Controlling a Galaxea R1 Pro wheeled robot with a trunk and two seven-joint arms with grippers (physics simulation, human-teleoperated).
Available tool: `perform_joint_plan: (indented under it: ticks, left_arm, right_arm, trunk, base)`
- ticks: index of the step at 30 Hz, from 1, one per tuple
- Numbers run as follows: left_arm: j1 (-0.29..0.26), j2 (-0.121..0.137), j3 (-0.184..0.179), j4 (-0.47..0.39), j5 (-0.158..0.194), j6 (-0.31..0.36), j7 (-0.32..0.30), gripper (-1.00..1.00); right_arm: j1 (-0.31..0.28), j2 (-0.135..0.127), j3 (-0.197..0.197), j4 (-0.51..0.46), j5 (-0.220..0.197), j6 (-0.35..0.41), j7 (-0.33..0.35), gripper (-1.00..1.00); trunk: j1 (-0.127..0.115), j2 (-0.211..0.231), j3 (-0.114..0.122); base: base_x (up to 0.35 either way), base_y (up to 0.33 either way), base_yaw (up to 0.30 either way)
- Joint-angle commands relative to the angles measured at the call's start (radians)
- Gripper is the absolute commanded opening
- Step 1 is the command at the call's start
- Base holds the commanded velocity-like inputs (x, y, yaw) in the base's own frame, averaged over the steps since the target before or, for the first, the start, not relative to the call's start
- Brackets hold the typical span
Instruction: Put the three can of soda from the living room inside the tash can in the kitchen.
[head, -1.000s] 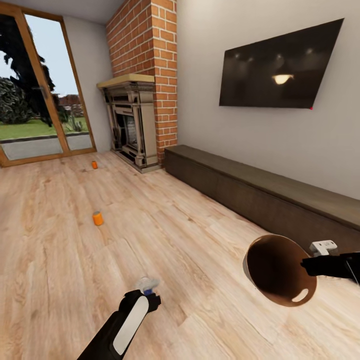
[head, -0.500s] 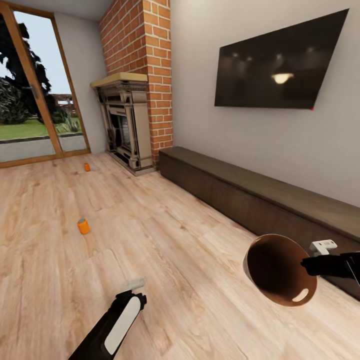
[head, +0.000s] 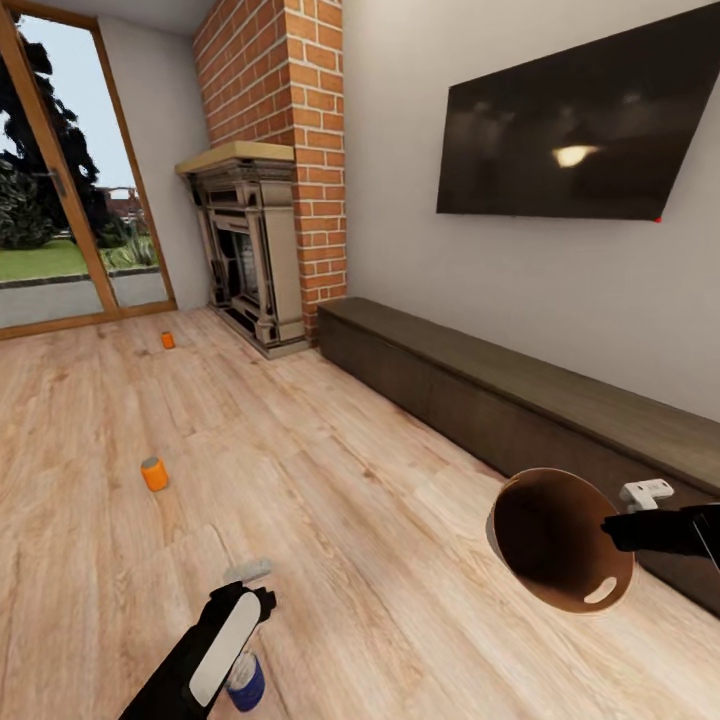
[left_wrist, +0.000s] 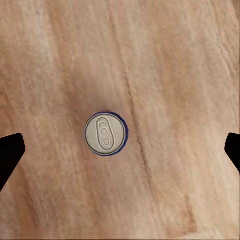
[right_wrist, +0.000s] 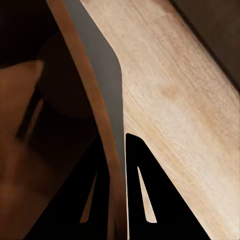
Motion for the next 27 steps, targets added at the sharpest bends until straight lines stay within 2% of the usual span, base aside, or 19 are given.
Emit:
perform_joint_plan:
  ticks: [1,7,12,14,16,18,21,27]
  left_arm:
    - [0.001,0.002,0.004,0.000,0.000,0.000,-0.009,1.00]
    - [0.003,0.004,0.010,0.030,0.000,0.007,-0.036,1.00]
    - [0.026,0.007,0.055,0.046,0.004,0.013,-0.041,1.00]
    - [0.027,0.007,0.058,0.057,0.004,0.014,-0.044,1.00]
    - [0.019,0.005,0.061,0.096,0.003,0.015,-0.057,1.00]
    - [-0.031,0.002,0.061,0.212,-0.001,0.010,-0.103,1.00]
    - [-0.064,-0.002,0.062,0.290,-0.002,0.003,-0.146,1.00]
    - [-0.092,-0.001,0.063,0.323,-0.004,-0.009,-0.170,1.00]
  right_arm:
    - [-0.001,0.000,0.000,0.000,-0.014,0.004,0.004,-1.00]
    - [-0.001,0.000,-0.001,0.000,-0.014,0.004,0.005,-1.00]
    - [-0.001,0.000,0.000,-0.001,-0.014,0.005,0.006,-1.00]
    - [-0.001,0.000,0.000,-0.011,-0.015,0.008,0.008,-1.00]
    - [-0.001,0.000,0.001,-0.035,-0.015,0.013,0.009,-1.00]
    - [-0.001,0.000,0.000,-0.083,-0.016,0.047,0.010,-1.00]
    - [-0.001,0.000,-0.001,-0.110,-0.016,0.079,0.011,-1.00]
    - [0.015,-0.004,-0.003,-0.173,-0.019,0.094,0.012,-1.00]
  trunk:
    - [0.000,0.000,0.000]
    - [0.000,0.000,0.000]
    - [0.000,0.000,-0.004]
    - [0.001,-0.001,-0.011]
    - [0.002,-0.001,-0.019]
    - [0.003,-0.002,-0.027]
    - [0.004,-0.002,-0.039]
    - [0.007,-0.004,-0.062]
  base:
    - [0.283,0.245,0.000]
    - [0.274,0.242,0.000]
    - [0.095,0.079,0.000]
    - [0.020,0.016,0.000]
    - [0.009,0.007,0.000]
    - [0.004,0.003,0.000]
    - [0.001,0.001,0.000]
    - [0.000,0.000,0.000]
